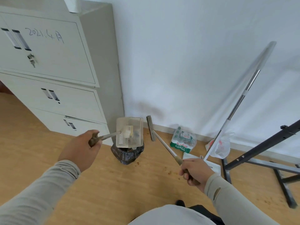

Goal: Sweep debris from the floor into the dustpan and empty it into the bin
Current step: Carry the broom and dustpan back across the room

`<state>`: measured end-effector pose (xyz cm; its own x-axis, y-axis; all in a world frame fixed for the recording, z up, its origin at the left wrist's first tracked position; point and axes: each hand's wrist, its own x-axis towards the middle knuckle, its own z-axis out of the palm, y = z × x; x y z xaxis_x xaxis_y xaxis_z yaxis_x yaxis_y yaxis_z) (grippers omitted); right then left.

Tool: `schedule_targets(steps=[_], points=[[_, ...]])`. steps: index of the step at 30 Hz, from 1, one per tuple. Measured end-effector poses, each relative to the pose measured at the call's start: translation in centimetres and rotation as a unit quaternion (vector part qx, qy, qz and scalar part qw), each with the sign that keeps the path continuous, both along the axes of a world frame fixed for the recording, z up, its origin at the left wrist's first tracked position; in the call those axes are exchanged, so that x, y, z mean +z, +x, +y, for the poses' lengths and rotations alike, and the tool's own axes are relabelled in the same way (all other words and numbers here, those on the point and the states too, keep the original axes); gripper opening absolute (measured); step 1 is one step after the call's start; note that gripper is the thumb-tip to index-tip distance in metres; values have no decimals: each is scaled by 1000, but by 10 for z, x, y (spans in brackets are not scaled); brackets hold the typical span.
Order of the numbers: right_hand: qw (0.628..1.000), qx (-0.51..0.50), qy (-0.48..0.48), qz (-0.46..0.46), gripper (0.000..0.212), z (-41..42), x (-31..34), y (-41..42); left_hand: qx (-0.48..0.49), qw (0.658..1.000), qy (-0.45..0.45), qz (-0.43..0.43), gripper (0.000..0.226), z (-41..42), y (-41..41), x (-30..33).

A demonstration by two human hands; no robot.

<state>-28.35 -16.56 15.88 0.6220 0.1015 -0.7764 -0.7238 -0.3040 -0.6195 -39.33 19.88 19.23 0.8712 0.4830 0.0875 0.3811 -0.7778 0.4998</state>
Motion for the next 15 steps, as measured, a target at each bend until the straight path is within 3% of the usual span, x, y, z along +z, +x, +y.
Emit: schedule_targets(steps=[5,8,11,15], points=[[1000,21,-5,-6,9,-30,7,13,122,987,-105,-28,19,-23,-7,14],[999,41,-8,12,15,-58,6,25,168,973,-156,-30,23,-50,-11,16],[998,63,-8,28,23,-97,4,36,218,955,-198,-44,13,-86,-16,19],[994,96,-8,42,22,-154,0,47,283,937,-201,-32,10,-140,-31,18]])
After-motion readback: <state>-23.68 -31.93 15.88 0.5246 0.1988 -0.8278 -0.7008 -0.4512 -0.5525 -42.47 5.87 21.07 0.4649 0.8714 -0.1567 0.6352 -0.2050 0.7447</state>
